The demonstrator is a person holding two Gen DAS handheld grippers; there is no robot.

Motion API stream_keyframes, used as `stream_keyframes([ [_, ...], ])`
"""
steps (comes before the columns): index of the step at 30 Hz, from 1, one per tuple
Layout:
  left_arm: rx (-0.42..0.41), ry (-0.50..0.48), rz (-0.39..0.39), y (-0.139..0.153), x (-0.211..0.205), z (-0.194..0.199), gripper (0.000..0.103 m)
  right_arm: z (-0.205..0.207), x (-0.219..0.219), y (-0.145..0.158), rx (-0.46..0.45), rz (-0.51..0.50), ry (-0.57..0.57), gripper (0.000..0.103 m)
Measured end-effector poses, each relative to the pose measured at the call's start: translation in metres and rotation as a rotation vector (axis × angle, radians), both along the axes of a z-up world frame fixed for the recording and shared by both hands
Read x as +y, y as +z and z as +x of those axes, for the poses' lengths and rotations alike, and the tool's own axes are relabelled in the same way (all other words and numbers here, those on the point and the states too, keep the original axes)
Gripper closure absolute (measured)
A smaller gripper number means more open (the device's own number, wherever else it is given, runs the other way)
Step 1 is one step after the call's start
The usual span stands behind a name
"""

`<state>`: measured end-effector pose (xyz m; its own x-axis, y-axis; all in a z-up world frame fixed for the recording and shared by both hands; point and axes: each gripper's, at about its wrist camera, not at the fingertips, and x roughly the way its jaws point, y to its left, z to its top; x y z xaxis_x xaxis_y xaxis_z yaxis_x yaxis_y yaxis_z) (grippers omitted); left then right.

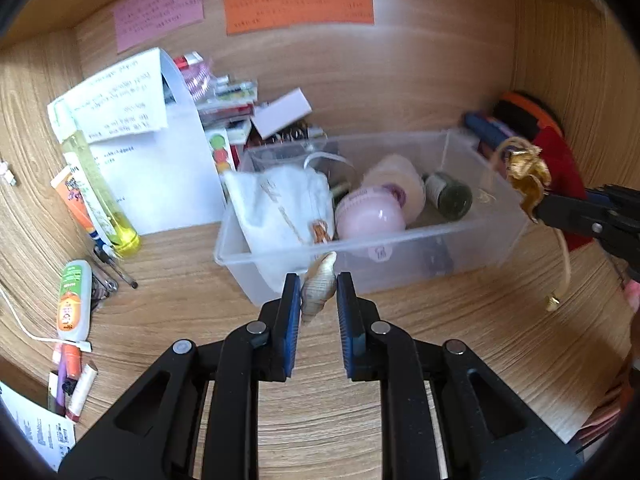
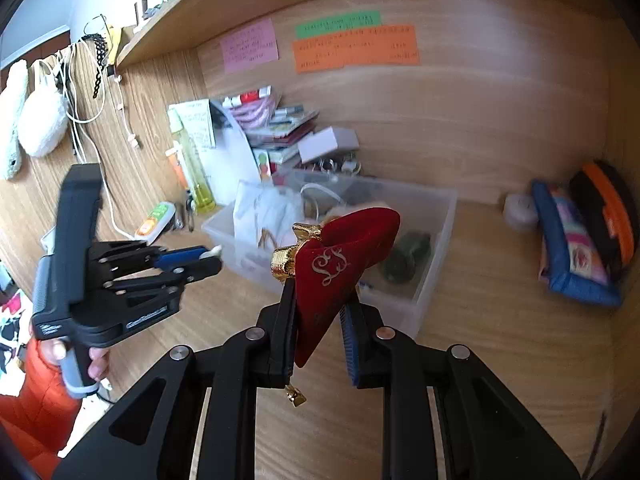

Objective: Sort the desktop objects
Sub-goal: 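Carry the seashell and red pouch over the clear box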

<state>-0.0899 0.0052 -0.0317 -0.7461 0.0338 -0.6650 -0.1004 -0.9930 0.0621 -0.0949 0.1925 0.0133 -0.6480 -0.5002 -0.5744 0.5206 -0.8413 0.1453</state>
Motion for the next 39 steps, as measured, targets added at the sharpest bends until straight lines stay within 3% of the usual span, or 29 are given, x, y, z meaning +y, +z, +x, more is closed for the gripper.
stream_keyframes([
  [10,0.098,0.002,0.105,0.046,-0.023,-0.002,0.086,-0.020,-0.012,0.036,0.072,-0.014,0.005,0.085],
  [18,0.091,-0.030,0.148,0.053,-0.025,-0.026,0.086,-0.043,-0.025,0.050,0.109,0.002,-0.014,0.085],
  [29,0.027,-0.084,0.153,0.035,-0.011,-0.061,0.086,-0.090,-0.029,0.014,0.014,0.057,-0.055,0.085],
  [39,-0.059,-0.111,0.180,0.005,-0.004,-0.094,0.086,-0.099,-0.041,-0.018,-0.028,0.125,-0.003,0.085],
])
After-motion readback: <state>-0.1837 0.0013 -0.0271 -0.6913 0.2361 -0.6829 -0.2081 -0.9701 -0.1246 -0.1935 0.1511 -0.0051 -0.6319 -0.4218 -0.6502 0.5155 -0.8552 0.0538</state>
